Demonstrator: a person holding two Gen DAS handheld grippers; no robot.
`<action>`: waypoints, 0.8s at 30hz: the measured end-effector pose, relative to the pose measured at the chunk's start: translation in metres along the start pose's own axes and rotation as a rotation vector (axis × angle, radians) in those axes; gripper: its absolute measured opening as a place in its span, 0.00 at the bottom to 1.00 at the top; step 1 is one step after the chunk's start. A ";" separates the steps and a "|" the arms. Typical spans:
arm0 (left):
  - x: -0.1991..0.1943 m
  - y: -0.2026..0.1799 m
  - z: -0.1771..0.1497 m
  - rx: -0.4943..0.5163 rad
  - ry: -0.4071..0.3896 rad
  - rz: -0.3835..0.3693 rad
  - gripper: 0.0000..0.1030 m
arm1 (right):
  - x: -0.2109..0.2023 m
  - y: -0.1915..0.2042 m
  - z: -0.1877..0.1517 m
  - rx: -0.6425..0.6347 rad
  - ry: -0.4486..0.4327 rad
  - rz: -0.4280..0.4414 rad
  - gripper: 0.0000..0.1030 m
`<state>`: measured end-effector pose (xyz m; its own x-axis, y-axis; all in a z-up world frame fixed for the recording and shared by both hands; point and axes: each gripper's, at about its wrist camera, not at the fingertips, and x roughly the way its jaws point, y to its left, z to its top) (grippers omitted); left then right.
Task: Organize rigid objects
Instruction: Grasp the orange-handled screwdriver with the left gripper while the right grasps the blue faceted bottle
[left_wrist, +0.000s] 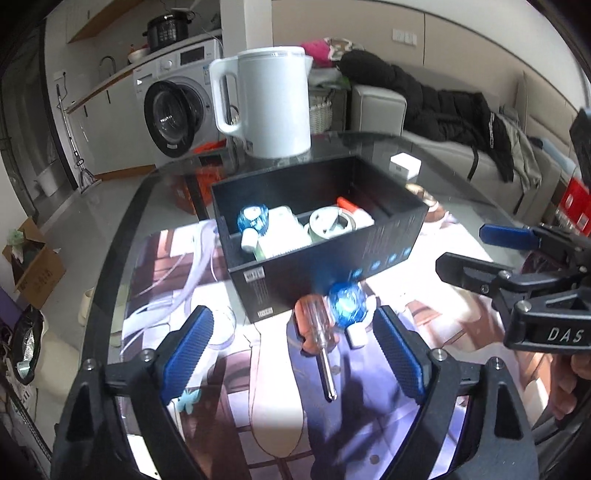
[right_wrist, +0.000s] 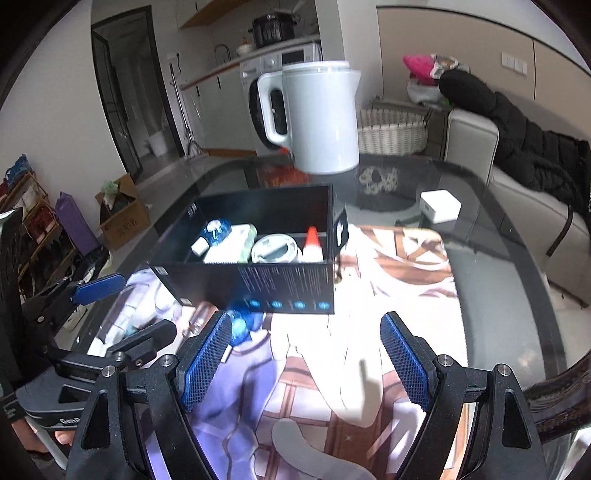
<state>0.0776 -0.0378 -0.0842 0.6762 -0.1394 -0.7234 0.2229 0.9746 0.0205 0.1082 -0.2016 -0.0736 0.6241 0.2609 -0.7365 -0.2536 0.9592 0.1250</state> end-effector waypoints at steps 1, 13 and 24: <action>0.005 -0.002 -0.003 0.012 0.014 0.003 0.80 | 0.004 -0.001 -0.002 0.002 0.016 -0.004 0.82; 0.036 -0.003 -0.001 0.022 0.099 -0.011 0.44 | 0.025 0.006 -0.007 -0.016 0.081 -0.007 0.82; 0.025 0.019 -0.009 0.020 0.117 -0.036 0.17 | 0.050 0.034 -0.004 -0.041 0.119 0.022 0.82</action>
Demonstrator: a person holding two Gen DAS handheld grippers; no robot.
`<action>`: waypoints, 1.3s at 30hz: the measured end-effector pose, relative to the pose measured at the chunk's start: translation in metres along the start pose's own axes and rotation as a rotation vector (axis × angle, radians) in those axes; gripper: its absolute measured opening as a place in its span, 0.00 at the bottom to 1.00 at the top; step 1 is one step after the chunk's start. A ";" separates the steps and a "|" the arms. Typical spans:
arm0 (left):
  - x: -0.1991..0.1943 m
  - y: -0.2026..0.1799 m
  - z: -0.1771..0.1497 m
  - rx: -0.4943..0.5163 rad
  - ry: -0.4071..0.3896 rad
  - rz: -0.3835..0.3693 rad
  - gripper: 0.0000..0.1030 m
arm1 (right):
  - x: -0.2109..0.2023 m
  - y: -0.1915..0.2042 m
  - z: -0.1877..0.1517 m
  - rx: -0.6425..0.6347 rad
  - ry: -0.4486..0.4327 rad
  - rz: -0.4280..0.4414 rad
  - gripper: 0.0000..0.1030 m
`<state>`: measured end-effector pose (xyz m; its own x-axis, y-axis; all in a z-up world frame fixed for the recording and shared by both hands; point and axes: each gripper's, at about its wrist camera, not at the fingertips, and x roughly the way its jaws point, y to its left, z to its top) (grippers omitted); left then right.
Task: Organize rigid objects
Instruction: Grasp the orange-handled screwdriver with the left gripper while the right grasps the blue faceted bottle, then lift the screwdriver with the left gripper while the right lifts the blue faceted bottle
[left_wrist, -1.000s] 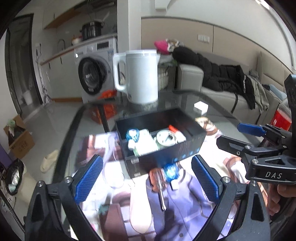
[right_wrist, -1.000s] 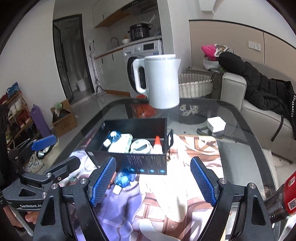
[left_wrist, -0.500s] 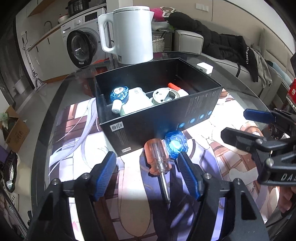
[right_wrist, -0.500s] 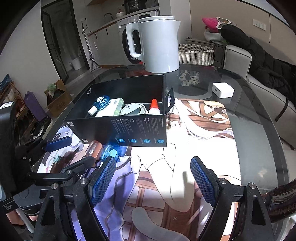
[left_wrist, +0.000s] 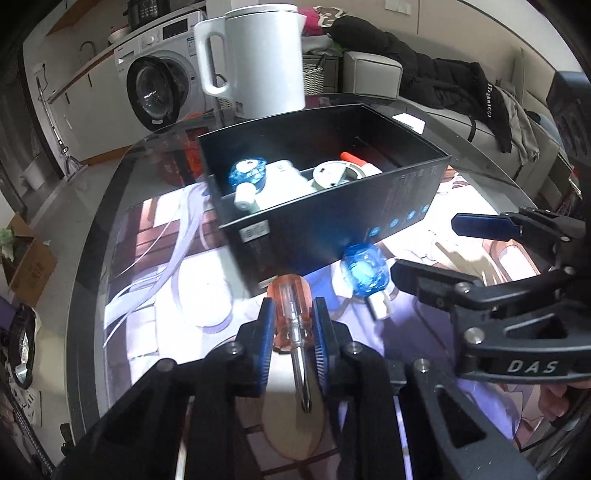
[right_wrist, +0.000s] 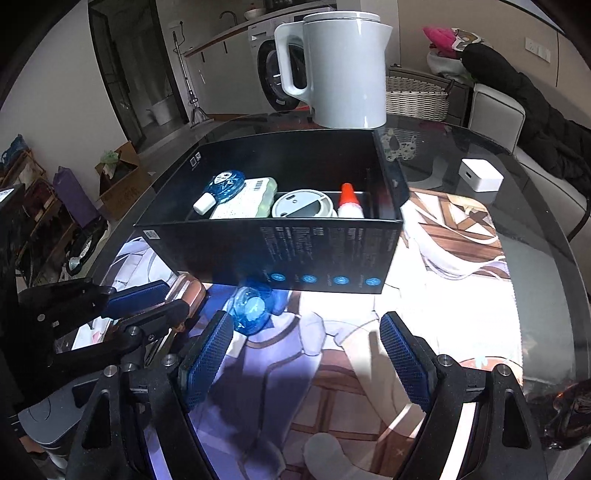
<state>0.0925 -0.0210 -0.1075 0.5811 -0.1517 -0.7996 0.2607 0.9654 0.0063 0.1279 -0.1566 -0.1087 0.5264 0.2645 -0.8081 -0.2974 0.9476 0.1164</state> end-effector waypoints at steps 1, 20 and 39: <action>-0.002 0.005 -0.002 -0.007 0.000 0.004 0.16 | 0.003 0.006 0.001 -0.014 0.003 0.000 0.82; -0.004 0.014 -0.010 0.033 -0.013 0.063 0.16 | 0.032 0.036 0.000 -0.118 0.064 -0.042 0.31; 0.002 -0.005 -0.002 0.061 -0.023 0.104 0.15 | 0.020 0.018 -0.016 -0.123 0.066 -0.054 0.30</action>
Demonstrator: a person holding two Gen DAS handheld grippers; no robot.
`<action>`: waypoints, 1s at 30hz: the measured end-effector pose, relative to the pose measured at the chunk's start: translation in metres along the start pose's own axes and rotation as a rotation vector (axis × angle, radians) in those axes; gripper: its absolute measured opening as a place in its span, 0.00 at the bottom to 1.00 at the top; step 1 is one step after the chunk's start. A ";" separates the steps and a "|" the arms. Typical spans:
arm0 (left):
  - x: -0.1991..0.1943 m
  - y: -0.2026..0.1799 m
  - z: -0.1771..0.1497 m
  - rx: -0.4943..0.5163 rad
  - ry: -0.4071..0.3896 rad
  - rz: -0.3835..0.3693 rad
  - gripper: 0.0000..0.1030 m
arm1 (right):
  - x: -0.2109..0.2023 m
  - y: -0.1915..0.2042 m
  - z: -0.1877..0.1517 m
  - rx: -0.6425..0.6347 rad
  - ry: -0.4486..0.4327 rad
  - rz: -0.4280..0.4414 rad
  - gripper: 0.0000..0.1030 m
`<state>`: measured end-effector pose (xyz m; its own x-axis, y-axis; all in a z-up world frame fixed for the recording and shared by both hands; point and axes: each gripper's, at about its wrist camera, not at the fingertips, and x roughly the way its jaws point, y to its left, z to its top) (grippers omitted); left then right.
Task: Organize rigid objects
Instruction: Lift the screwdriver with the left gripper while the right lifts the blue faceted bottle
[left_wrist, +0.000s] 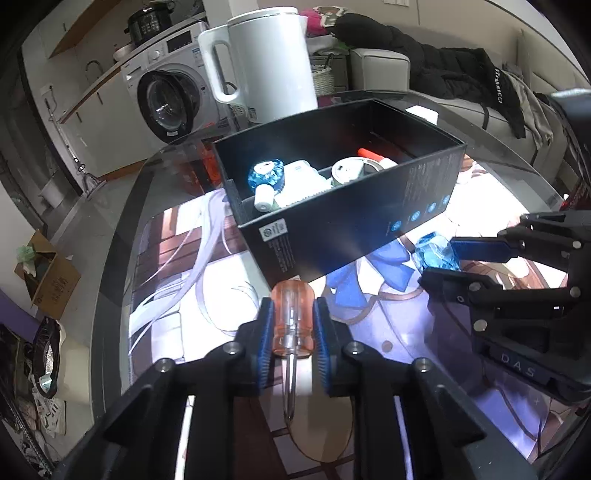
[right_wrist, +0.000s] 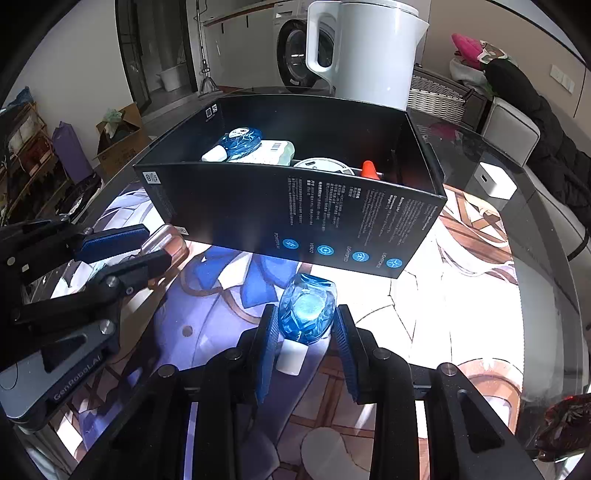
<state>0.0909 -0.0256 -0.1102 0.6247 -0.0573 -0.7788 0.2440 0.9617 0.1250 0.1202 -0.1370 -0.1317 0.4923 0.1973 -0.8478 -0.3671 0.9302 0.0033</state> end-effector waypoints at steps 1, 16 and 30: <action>0.000 0.000 0.001 0.002 0.001 -0.007 0.15 | 0.000 0.000 0.000 0.002 0.001 0.002 0.30; -0.020 -0.005 0.004 -0.003 -0.035 -0.045 0.14 | -0.014 -0.008 -0.003 0.026 -0.039 0.015 0.30; -0.092 -0.010 0.015 0.012 -0.357 0.029 0.13 | -0.083 -0.010 0.006 0.040 -0.306 0.048 0.30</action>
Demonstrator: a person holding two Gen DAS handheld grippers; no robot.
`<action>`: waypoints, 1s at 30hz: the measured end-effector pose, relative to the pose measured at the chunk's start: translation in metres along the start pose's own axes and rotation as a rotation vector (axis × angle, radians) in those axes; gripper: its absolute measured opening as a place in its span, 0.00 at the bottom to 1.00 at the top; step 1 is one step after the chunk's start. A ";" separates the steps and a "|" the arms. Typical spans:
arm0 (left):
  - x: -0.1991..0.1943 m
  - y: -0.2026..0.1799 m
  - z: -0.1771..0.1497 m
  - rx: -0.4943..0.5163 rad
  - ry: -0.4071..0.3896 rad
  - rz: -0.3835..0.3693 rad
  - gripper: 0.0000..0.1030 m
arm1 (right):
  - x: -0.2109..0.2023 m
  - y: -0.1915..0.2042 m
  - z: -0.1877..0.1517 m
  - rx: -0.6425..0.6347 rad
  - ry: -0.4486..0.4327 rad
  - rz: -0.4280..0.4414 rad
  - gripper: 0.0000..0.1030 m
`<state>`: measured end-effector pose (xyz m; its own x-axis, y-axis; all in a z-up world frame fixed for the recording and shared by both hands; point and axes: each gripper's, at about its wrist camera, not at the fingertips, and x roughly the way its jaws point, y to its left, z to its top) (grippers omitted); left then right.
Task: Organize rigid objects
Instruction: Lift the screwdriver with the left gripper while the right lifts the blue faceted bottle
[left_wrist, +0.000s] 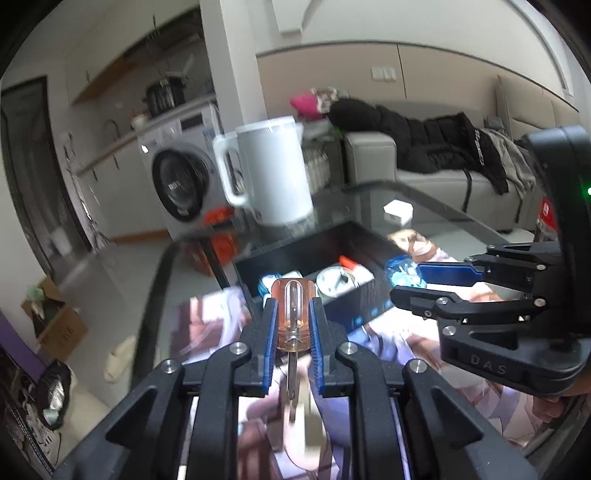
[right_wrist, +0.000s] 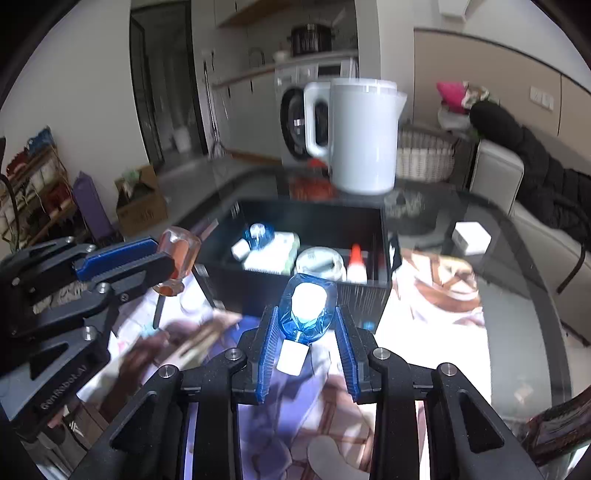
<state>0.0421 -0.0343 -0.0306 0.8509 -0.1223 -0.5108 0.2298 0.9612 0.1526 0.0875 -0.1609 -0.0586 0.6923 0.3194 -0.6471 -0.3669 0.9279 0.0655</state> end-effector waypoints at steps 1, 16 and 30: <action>-0.005 0.000 0.003 -0.004 -0.030 0.010 0.13 | -0.008 0.000 0.002 0.000 -0.040 0.000 0.30; -0.058 0.017 0.020 -0.117 -0.300 0.094 0.14 | -0.102 0.018 0.012 -0.090 -0.490 -0.032 0.30; -0.024 0.018 0.019 -0.114 -0.148 0.017 0.06 | -0.079 0.005 0.019 -0.030 -0.399 -0.025 0.30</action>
<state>0.0349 -0.0192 0.0004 0.9163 -0.1327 -0.3778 0.1667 0.9843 0.0587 0.0423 -0.1777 0.0075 0.8862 0.3515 -0.3020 -0.3604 0.9324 0.0274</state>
